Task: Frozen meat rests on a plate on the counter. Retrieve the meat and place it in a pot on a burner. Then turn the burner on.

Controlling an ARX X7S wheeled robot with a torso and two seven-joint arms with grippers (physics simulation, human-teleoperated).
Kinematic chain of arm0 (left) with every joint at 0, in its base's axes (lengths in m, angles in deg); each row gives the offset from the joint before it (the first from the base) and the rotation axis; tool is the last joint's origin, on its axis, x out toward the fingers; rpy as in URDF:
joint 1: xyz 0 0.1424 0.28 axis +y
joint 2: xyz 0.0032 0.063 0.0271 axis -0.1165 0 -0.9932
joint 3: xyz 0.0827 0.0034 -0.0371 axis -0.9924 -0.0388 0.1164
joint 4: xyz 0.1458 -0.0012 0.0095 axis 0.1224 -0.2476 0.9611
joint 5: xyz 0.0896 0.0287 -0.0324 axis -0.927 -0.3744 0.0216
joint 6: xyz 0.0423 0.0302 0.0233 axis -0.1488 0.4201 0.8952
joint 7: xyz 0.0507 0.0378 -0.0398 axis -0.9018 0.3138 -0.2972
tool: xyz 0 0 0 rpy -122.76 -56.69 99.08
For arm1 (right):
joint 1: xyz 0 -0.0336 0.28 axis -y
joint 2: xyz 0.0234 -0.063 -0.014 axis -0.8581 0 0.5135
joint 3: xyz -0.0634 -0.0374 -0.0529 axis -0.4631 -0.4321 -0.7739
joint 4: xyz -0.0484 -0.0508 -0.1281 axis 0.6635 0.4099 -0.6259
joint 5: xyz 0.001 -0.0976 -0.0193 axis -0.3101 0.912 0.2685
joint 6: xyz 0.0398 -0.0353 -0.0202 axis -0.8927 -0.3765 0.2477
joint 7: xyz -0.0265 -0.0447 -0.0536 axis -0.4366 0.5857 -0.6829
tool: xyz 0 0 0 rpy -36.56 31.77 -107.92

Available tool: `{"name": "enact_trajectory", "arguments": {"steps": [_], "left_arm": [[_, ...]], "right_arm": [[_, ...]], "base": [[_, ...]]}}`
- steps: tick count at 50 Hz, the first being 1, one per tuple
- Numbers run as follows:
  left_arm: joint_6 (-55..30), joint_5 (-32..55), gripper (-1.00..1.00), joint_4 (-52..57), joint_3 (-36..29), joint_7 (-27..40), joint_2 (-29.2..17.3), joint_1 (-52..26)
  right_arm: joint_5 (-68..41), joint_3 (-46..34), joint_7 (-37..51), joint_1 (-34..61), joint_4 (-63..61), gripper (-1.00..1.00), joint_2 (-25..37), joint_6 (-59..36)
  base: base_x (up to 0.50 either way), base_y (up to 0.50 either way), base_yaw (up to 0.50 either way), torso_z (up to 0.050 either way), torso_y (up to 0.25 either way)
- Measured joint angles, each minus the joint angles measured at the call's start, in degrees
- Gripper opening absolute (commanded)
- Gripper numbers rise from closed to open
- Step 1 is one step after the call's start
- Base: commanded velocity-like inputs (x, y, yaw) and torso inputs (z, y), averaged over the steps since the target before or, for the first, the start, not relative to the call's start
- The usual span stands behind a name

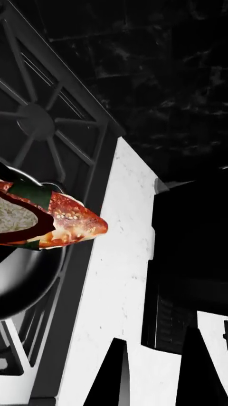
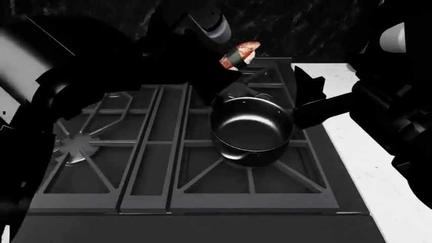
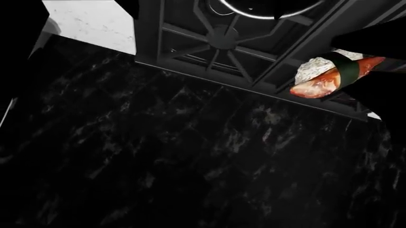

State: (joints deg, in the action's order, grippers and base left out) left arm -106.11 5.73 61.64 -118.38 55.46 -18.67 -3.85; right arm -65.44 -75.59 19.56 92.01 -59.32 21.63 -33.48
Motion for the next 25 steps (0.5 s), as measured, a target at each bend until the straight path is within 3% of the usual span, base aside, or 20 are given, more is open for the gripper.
{"name": "enact_trajectory", "arguments": {"steps": [25], "left_arm": [[8.57,-7.23,-1.00,-20.14,-9.21,-12.80,9.34,-5.31]], "right_arm": [[2.19,-0.09,-2.31,-1.07,0.76,1.00,0.02,1.24]], "base": [[0.00,0.00,0.00,0.000,0.000]]}}
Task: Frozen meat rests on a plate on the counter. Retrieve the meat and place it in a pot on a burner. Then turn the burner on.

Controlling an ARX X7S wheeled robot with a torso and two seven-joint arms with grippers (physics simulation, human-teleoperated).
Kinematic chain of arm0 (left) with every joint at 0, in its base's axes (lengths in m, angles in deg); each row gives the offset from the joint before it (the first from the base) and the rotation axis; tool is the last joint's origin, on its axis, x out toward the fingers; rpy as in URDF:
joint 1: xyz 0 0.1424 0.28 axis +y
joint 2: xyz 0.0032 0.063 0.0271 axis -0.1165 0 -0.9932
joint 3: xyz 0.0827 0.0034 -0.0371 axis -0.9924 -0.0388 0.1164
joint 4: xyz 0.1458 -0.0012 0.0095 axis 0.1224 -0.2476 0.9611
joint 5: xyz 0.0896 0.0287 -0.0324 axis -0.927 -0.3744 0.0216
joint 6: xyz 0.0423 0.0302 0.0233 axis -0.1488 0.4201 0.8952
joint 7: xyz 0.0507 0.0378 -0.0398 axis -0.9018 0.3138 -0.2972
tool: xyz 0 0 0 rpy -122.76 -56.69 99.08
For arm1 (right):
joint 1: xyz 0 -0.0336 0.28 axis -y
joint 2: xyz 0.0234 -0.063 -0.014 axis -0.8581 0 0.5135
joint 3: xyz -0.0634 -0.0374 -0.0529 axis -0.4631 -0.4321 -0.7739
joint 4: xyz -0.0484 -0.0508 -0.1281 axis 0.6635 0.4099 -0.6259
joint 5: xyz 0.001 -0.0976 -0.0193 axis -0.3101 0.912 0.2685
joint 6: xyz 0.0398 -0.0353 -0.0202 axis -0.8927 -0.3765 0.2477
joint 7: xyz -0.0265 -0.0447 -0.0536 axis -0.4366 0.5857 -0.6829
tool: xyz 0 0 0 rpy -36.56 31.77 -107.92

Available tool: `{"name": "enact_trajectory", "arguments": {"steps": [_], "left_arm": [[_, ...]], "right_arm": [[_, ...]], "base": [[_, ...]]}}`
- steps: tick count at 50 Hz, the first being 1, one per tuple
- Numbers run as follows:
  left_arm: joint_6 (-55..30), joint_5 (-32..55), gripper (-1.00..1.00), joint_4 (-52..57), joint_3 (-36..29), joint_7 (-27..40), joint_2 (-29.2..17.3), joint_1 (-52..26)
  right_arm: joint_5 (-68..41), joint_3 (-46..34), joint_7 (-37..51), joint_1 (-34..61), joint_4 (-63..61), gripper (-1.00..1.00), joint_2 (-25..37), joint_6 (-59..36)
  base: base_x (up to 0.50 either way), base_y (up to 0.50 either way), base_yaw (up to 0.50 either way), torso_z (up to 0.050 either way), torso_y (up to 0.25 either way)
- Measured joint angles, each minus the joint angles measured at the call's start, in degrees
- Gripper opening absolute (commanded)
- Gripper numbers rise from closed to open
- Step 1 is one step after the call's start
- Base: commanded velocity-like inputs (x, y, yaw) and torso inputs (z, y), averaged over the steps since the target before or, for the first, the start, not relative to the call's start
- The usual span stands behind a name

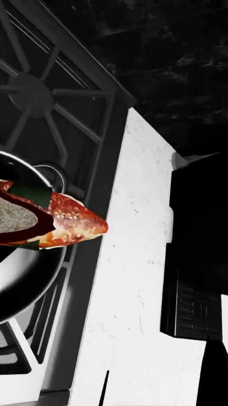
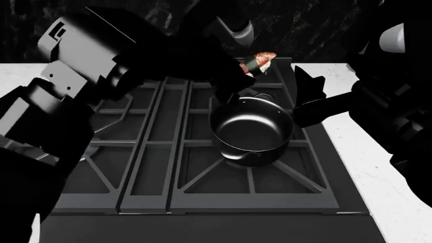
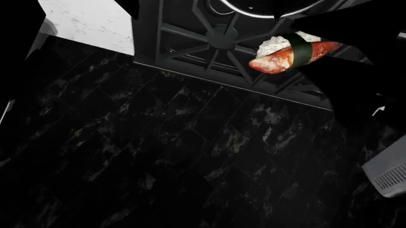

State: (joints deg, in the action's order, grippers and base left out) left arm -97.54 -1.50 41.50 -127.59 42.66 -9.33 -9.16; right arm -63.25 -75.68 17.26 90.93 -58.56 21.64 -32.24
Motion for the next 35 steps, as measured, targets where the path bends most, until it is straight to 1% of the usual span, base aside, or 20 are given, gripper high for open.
{"name": "enact_trajectory", "arguments": {"steps": [9,19,35], "left_arm": [[2.18,-2.14,-1.00,-4.99,-3.45,-3.90,2.27,-0.50],[3.43,-3.85,-1.00,-7.60,-7.11,-7.85,3.38,-0.71],[4.89,-4.66,-1.00,-9.50,-9.66,-10.87,4.47,-0.11]], "right_arm": [[0.20,-0.12,-0.23,-0.07,0.13,1.00,0.01,0.22],[0.40,-0.32,-0.45,-0.07,0.21,1.00,-0.08,0.45],[1.14,-0.49,-1.14,-0.53,0.43,1.00,-0.05,1.03]], "base": [[0.00,0.00,0.00,0.000,0.000],[0.00,0.00,0.00,0.000,0.000],[0.00,0.00,0.00,0.000,0.000]]}}
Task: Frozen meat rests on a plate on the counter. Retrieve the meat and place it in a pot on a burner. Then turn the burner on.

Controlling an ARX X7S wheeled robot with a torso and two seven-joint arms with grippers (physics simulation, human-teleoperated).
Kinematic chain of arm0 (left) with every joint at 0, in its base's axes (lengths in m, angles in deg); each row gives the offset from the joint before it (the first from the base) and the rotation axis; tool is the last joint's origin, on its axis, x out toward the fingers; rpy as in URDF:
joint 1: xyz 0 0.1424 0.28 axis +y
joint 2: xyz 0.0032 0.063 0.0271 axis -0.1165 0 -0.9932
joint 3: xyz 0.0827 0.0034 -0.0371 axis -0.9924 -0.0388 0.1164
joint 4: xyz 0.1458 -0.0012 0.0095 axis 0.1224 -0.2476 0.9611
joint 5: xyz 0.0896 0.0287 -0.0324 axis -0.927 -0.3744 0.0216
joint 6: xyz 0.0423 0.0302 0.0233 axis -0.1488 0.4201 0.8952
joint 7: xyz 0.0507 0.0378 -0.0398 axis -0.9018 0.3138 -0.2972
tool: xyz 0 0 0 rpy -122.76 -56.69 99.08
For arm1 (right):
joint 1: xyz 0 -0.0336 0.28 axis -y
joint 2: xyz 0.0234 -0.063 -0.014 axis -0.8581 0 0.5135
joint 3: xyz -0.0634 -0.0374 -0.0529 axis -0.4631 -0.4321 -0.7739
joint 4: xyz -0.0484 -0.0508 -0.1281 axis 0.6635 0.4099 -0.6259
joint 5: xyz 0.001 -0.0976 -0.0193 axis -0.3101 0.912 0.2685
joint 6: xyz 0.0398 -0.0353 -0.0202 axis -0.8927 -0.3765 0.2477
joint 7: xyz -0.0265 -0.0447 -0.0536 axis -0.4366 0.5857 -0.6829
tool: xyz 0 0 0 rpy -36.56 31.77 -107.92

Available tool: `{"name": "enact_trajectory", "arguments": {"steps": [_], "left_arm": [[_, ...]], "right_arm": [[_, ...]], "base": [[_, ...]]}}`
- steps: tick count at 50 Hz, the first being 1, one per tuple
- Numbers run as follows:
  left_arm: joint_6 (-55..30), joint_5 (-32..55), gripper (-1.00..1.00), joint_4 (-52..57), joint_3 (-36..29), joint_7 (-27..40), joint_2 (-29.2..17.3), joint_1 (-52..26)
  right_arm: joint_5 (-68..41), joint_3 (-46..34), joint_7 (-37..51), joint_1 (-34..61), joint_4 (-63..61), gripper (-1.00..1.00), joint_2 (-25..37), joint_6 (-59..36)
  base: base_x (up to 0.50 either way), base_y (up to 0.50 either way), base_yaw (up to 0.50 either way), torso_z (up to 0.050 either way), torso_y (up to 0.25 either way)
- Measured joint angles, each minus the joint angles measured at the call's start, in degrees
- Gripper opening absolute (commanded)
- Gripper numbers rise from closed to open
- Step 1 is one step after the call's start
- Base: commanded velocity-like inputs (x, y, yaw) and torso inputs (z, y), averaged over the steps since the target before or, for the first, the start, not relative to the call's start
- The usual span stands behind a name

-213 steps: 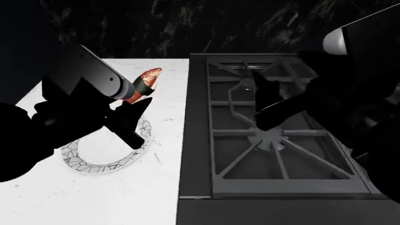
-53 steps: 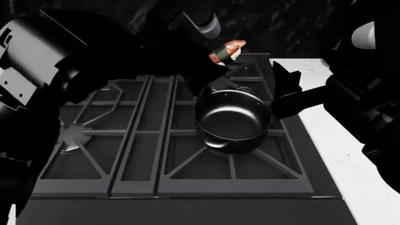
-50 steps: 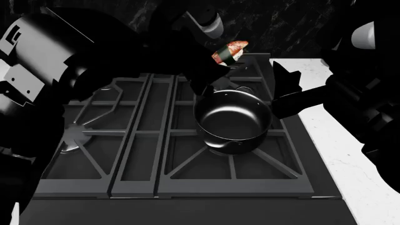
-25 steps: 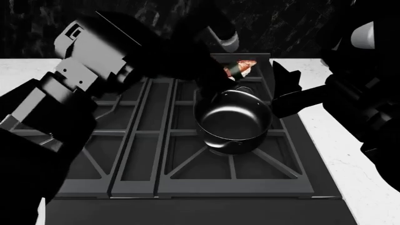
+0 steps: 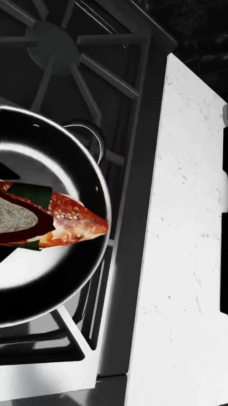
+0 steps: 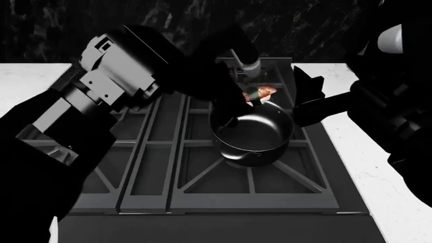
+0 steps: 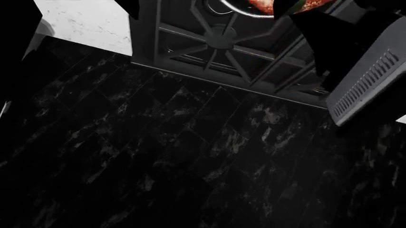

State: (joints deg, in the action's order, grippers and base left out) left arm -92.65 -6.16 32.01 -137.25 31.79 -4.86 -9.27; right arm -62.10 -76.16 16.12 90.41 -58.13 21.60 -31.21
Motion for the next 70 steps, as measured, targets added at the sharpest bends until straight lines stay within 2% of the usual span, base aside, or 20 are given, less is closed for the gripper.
{"name": "enact_trajectory", "arguments": {"steps": [35,36,59,70], "left_arm": [[1.45,-0.29,-1.00,-1.17,-2.52,-1.80,1.45,1.56],[1.46,-0.28,1.00,-1.17,-2.53,-1.78,1.46,1.56],[2.22,0.54,1.00,-1.97,-1.24,-0.41,1.58,0.81],[-0.48,3.35,1.00,4.14,1.55,2.55,-1.12,0.51]], "right_arm": [[1.30,0.03,-1.09,-1.15,-0.02,1.00,0.45,1.35],[1.31,0.03,-1.10,-1.18,-0.02,1.00,0.47,1.37],[0.99,-0.07,-0.77,-1.38,-0.26,1.00,0.92,1.62],[0.27,-0.22,-0.29,-0.98,-0.47,1.00,0.97,1.54]], "base": [[0.00,0.00,0.00,0.000,0.000],[0.00,0.00,0.00,0.000,0.000],[0.00,0.00,0.00,0.000,0.000],[0.00,0.00,0.00,0.000,0.000]]}}
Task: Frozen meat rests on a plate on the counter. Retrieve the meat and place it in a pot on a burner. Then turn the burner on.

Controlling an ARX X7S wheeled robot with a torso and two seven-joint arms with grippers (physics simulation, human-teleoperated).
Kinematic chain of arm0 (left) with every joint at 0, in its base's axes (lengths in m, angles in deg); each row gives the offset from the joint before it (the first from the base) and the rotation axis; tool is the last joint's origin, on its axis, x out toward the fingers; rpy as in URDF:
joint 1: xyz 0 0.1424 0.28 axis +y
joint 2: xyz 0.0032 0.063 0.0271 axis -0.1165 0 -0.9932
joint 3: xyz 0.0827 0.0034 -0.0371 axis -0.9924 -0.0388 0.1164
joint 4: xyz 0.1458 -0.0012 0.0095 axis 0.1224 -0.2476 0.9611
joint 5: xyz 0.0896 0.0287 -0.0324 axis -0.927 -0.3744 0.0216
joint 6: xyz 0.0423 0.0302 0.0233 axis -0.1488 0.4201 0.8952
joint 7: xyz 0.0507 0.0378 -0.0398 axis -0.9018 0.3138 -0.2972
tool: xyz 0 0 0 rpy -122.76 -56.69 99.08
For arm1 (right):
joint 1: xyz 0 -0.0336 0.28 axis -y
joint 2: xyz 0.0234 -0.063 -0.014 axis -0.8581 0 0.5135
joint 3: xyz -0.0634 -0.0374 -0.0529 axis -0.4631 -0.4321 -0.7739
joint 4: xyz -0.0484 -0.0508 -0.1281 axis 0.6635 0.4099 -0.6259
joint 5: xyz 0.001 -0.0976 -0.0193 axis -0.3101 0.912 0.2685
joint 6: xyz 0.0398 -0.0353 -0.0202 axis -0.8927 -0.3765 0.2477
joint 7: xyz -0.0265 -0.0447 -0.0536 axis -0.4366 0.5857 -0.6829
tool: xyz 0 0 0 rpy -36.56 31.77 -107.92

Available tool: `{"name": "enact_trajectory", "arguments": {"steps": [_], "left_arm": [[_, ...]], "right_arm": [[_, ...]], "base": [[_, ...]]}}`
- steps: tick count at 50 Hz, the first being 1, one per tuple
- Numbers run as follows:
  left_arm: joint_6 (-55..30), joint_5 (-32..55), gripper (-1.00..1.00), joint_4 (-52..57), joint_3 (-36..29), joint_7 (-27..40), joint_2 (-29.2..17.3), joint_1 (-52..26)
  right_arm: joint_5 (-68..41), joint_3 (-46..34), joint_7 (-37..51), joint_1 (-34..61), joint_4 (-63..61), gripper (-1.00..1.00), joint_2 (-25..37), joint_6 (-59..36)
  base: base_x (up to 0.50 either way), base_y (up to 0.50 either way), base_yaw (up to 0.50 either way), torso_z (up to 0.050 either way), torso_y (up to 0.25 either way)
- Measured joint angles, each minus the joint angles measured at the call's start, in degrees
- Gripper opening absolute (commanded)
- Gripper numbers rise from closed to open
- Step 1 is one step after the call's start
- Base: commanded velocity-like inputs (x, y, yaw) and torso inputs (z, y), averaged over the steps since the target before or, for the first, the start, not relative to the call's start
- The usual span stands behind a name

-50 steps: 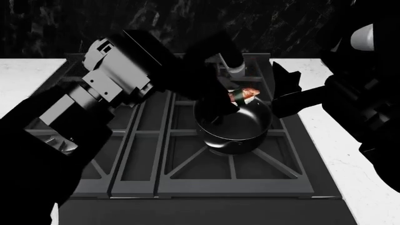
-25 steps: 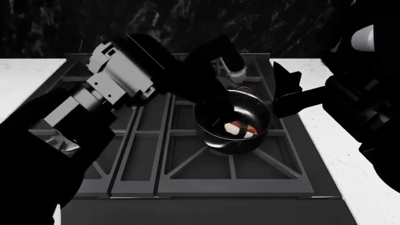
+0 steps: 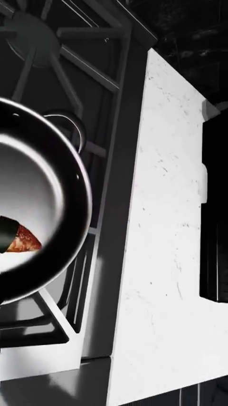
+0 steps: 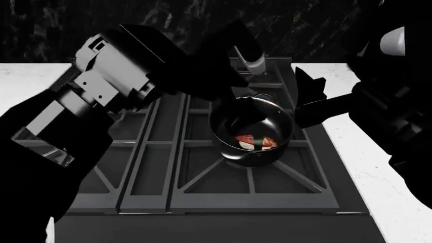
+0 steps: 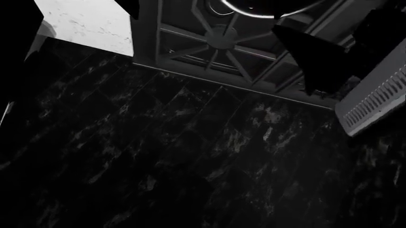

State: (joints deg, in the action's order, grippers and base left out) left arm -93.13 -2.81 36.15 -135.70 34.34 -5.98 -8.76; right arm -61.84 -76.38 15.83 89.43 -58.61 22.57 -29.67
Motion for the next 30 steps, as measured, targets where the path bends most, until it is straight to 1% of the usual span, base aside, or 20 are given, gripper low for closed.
{"name": "enact_trajectory", "arguments": {"steps": [6,12,22,30], "left_arm": [[-3.27,2.88,1.00,5.53,2.84,3.72,-2.56,0.66],[-6.44,5.35,1.00,10.99,6.22,9.61,-5.14,1.98],[-11.93,10.24,1.00,21.57,13.21,22.35,-9.54,6.25],[-16.55,15.87,1.00,28.52,21.00,34.18,-12.19,10.25]], "right_arm": [[-0.74,0.03,0.46,0.25,-0.43,1.00,0.15,-0.04],[-1.67,0.15,1.03,0.40,-0.94,1.00,0.39,-0.01],[-2.69,0.30,1.33,0.14,-1.68,1.00,0.73,0.22],[-2.85,0.65,1.18,-0.83,-1.96,1.00,0.99,0.84]], "base": [[0.00,0.00,0.00,0.000,0.000],[0.00,0.00,0.00,0.000,0.000],[0.00,0.00,0.00,0.000,0.000],[0.00,0.00,0.00,0.000,0.000]]}}
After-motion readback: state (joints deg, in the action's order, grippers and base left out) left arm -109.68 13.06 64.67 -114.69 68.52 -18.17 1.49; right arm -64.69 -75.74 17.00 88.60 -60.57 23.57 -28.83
